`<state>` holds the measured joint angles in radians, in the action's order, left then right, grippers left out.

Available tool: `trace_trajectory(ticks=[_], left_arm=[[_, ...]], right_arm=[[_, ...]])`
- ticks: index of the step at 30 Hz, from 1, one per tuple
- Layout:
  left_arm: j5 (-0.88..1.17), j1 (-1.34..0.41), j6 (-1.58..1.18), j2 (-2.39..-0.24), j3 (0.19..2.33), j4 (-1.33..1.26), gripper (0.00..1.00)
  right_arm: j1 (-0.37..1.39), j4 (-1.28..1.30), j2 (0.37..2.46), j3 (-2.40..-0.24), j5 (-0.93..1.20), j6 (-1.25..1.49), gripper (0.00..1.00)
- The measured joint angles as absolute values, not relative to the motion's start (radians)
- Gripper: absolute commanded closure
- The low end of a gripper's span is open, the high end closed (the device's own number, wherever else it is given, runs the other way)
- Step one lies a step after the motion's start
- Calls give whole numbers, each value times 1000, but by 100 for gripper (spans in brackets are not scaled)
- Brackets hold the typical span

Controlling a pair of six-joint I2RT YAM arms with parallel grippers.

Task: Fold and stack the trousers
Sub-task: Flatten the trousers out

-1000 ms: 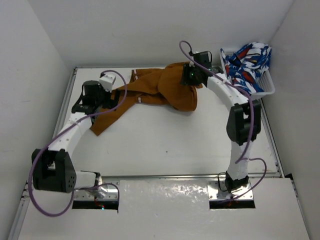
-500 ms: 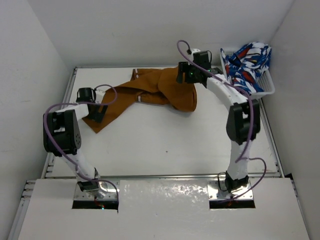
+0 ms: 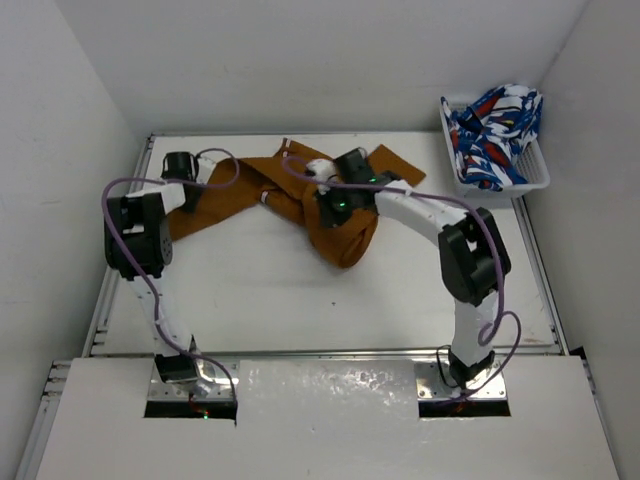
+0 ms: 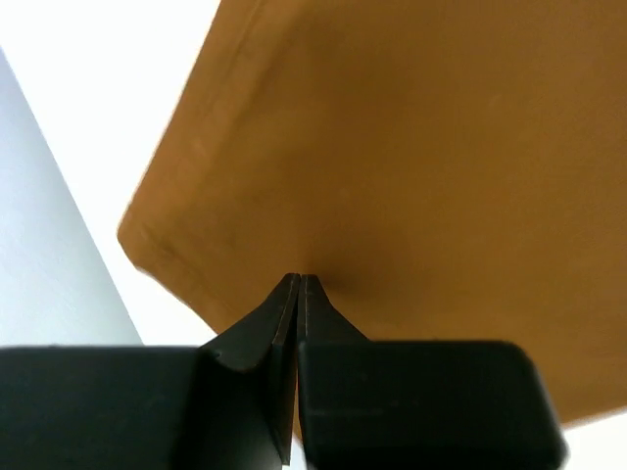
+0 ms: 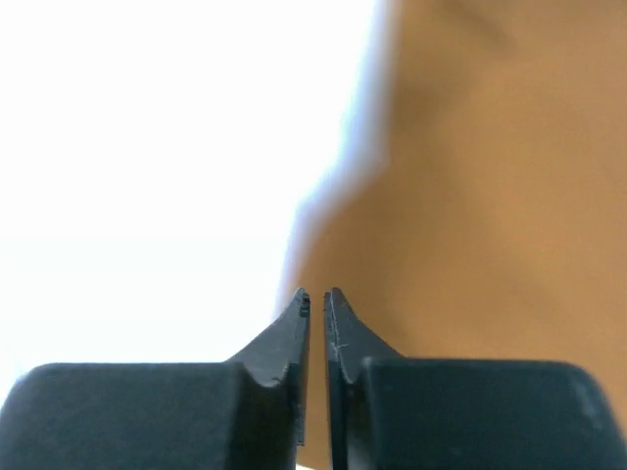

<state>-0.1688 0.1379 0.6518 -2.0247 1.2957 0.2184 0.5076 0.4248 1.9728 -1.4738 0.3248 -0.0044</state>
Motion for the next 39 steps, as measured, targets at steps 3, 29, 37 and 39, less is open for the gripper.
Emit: trace_trajectory(ticks=[3,29,37,39], left_arm=[[-161,104,653,-2141,1518,236,100],[199,-155,167,-2122,1652,377,31],[200,-171,175,-2342,1848,390,32],[206,-189,194,-2381,1920,384,32]], right_arm=[[670,435,1938,-1547,442,-22,53],[307,412,2315,-1759,165,311,54],[557,277,1903,-1233,309,150,59],[636,260,1882,-1229,342,128,55]])
